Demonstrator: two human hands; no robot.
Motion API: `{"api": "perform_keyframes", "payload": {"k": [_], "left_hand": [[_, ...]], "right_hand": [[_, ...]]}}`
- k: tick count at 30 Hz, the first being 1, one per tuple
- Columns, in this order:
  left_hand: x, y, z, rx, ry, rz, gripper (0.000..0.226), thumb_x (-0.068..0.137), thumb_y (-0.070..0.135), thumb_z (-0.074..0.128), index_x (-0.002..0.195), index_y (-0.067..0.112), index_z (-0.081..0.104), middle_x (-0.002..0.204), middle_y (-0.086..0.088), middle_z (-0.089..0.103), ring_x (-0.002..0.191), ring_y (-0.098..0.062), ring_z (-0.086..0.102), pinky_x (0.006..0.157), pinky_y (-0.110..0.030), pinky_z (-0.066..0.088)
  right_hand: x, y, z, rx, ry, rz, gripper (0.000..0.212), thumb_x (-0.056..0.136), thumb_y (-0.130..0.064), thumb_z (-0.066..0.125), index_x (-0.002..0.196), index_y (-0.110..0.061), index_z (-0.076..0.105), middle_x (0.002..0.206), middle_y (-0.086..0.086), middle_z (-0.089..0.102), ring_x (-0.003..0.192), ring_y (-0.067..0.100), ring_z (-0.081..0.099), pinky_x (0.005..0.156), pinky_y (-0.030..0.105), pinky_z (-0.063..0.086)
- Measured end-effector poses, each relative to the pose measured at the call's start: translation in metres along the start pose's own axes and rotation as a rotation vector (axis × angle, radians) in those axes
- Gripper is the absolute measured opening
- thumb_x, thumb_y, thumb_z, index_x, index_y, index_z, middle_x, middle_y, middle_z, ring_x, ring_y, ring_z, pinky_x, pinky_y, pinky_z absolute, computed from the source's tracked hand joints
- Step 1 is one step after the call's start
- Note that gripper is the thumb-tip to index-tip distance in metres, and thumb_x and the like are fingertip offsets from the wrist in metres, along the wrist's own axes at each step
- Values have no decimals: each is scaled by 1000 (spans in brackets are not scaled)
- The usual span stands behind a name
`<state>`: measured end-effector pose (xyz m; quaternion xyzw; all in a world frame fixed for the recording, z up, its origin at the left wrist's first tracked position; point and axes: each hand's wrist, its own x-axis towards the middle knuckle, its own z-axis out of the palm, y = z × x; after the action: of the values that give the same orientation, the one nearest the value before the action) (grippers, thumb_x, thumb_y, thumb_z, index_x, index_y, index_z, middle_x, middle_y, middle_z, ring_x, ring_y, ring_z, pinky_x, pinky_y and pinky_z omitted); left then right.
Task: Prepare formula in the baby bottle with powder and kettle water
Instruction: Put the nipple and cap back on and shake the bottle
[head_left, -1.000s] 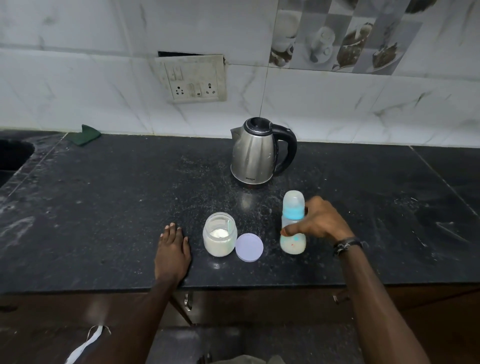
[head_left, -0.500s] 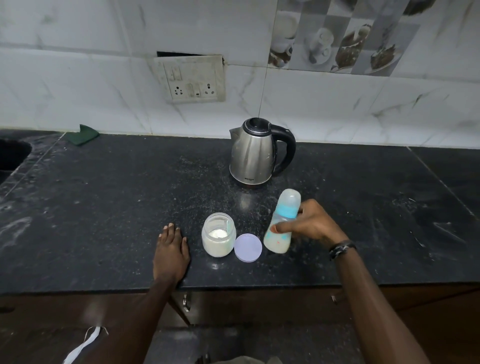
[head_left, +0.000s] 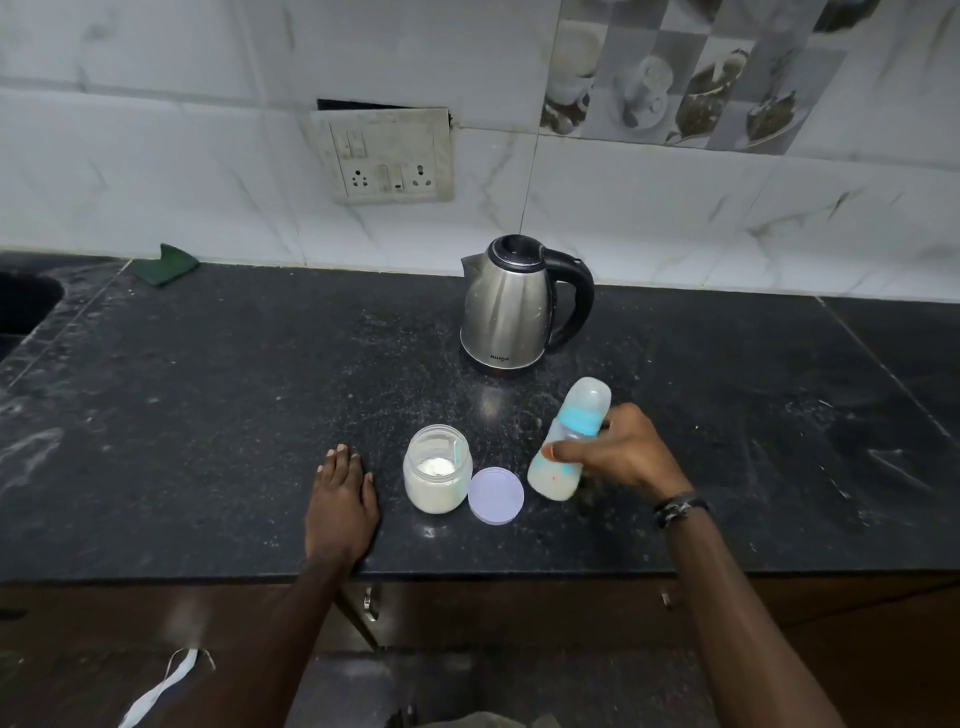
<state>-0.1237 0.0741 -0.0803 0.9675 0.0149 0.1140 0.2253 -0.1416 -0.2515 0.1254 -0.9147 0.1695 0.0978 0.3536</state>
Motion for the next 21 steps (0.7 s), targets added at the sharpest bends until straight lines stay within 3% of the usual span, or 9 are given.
{"api": "perform_keyframes", "payload": {"k": [3, 6, 7, 11, 14, 17, 19, 21], "left_hand": [[-2, -1, 2, 6, -10, -6, 48, 96, 22, 41, 126, -9, 61, 140, -30, 53, 133, -44, 49, 113, -54, 38], [0, -1, 0, -4, 3, 4, 48, 96, 22, 41, 126, -10, 61, 139, -30, 53, 133, -44, 48, 113, -53, 37], [0, 0, 0, -3, -3, 4, 48, 96, 22, 41, 126, -10, 61, 139, -30, 53, 133, -44, 48, 113, -53, 37], [-1, -1, 1, 8, -7, -2, 50, 96, 24, 39, 126, -10, 60, 140, -30, 53, 133, -45, 48, 113, -53, 37], [1, -1, 1, 5, -8, 3, 51, 96, 25, 38, 127, -10, 60, 140, -30, 53, 133, -44, 48, 114, -53, 37], [-1, -1, 3, 13, -16, -7, 49, 96, 23, 40, 127, -9, 60, 140, -30, 52, 133, -44, 48, 114, -53, 37], [-1, -2, 2, 3, -5, -4, 49, 95, 23, 41, 127, -9, 60, 141, -30, 52, 134, -44, 48, 114, -53, 36], [1, -1, 1, -4, -5, -1, 49, 95, 23, 41, 127, -9, 60, 142, -29, 51, 135, -44, 47, 115, -53, 35]], "right_hand": [[0, -2, -1, -158, 89, 65, 72, 51, -48, 92, 106, -12, 62, 99, 0, 63, 94, 25, 67, 78, 38, 56], [1, -1, 2, -55, -30, 3, 56, 52, -40, 93, 96, -15, 69, 97, 1, 73, 86, 16, 70, 77, 39, 60], [0, -1, 1, -13, -6, 0, 51, 55, -37, 93, 95, -15, 71, 98, 2, 74, 86, 15, 71, 77, 39, 61], [1, -1, 0, -142, 84, 50, 66, 51, -48, 92, 102, -14, 65, 100, 1, 68, 91, 23, 67, 76, 36, 56], [-1, 1, 2, -3, 40, -17, 48, 56, -36, 94, 94, -17, 70, 101, 2, 74, 89, 17, 70, 81, 41, 59], [3, 2, 0, -127, 140, 28, 64, 54, -46, 91, 102, -13, 65, 100, 1, 67, 95, 26, 67, 80, 38, 55], [-1, 0, 1, -148, 47, 42, 69, 49, -49, 91, 101, -14, 64, 99, -2, 65, 93, 23, 67, 79, 38, 56], [-1, 2, 3, -53, -5, -19, 50, 53, -39, 93, 91, -19, 69, 101, 1, 73, 87, 14, 69, 78, 36, 59]]}}
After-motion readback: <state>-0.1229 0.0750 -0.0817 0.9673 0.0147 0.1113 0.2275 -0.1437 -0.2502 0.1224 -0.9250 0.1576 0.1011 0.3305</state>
